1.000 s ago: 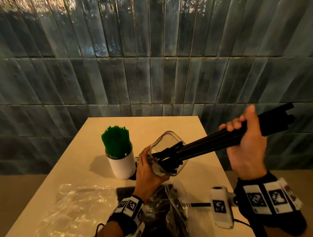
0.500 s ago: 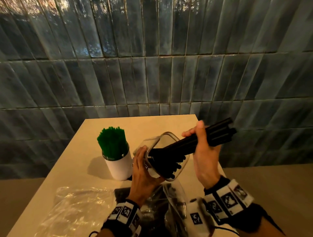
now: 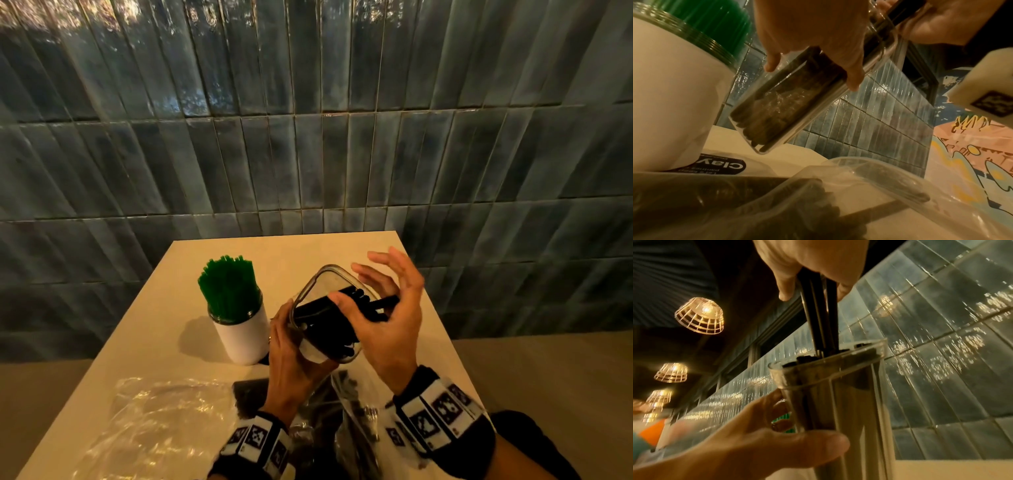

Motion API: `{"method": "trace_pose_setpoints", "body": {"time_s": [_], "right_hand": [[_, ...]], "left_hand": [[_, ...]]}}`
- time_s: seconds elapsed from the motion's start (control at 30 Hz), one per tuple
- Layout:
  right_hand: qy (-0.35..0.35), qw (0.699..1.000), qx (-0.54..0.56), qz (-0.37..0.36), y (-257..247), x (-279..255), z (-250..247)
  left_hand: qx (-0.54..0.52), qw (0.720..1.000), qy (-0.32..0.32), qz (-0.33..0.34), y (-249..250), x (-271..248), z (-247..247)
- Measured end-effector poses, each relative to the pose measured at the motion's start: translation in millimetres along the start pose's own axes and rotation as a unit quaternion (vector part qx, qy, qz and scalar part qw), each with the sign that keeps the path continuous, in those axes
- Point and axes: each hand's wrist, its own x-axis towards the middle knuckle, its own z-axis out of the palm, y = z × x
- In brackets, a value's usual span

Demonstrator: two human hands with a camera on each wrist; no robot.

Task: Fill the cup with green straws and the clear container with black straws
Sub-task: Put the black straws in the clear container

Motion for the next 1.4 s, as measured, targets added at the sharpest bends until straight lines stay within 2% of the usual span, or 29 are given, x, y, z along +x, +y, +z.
{"method": "trace_pose_setpoints", "body": {"time_s": [0.03,0.1,0.17,0.2,0.23,0.27,0.33,0.37,0.5,0.57,0.67,0.8,0.87,0.93,1.07,1.1,1.13,1.2,1.27,1.3,1.33,1.4], "right_hand": [[-0.029,0.998,-0.046,-0.021,4,-2,0],[-0.144,0.975,-0.169,-0.024,11,-7,0],[-0.275,0.922,-0.271,-0.037,19,-17,0],[-0.311,0.898,-0.306,-0.055,21,-22,0],[-0.319,0.887,-0.326,-0.070,20,-23,1],[-0.306,0.888,-0.333,-0.077,17,-23,1],[-0.264,0.899,-0.345,-0.062,13,-18,-1],[-0.267,0.890,-0.368,-0.039,11,-14,-2],[-0.359,0.789,-0.499,0.013,12,-7,-2],[-0.382,0.767,-0.514,0.029,9,-5,1],[-0.418,0.794,-0.438,0.049,5,-1,5],[-0.445,0.783,-0.432,0.054,6,0,9],[-0.453,0.798,-0.390,0.074,7,2,8],[-0.452,0.818,-0.351,0.058,8,5,6],[-0.469,0.811,-0.350,0.008,2,9,-1],[-0.446,0.832,-0.331,0.006,-2,11,-4],[-0.393,0.869,-0.301,0.004,-4,13,-9],[-0.244,0.940,-0.237,0.005,-1,16,-25],[-0.146,0.962,-0.225,0.052,13,12,-46],[-0.137,0.954,-0.247,0.097,24,6,-57],[-0.158,0.933,-0.284,0.158,38,-3,-69],[-0.271,0.844,-0.382,0.262,68,-29,-92]], "left_hand": [[-0.007,1.000,-0.001,-0.002,0,-1,0],[-0.024,1.000,-0.001,-0.004,2,-1,1],[-0.018,1.000,0.003,-0.008,4,0,1],[-0.006,1.000,0.005,-0.012,5,1,1],[0.004,1.000,0.006,-0.017,4,1,0],[0.005,1.000,0.005,-0.024,3,0,0],[-0.011,0.999,0.005,-0.031,1,-1,-2],[-0.017,1.000,0.004,-0.021,-1,-2,-4],[0.027,0.997,-0.006,0.065,-9,-5,-5],[0.031,0.996,-0.004,0.079,-7,-3,-5],[0.008,0.998,-0.002,0.066,-5,-5,-6],[-0.010,0.998,-0.003,0.068,-6,-8,-8],[0.011,0.997,-0.007,0.077,-10,-9,-7],[0.031,0.997,-0.008,0.065,-15,-9,-6],[0.032,0.999,-0.018,0.012,-16,-6,-10],[0.032,0.999,-0.016,-0.001,-13,-5,-10],[0.026,0.999,-0.008,-0.018,-9,-4,-10],[-0.003,0.998,0.019,-0.056,-1,-3,-8],[-0.021,0.996,0.034,-0.079,3,-4,-6],[-0.018,0.996,0.039,-0.083,3,-4,-7],[-0.012,0.995,0.044,-0.086,1,-5,-7],[-0.004,0.994,0.053,-0.092,-4,-8,-7]]}}
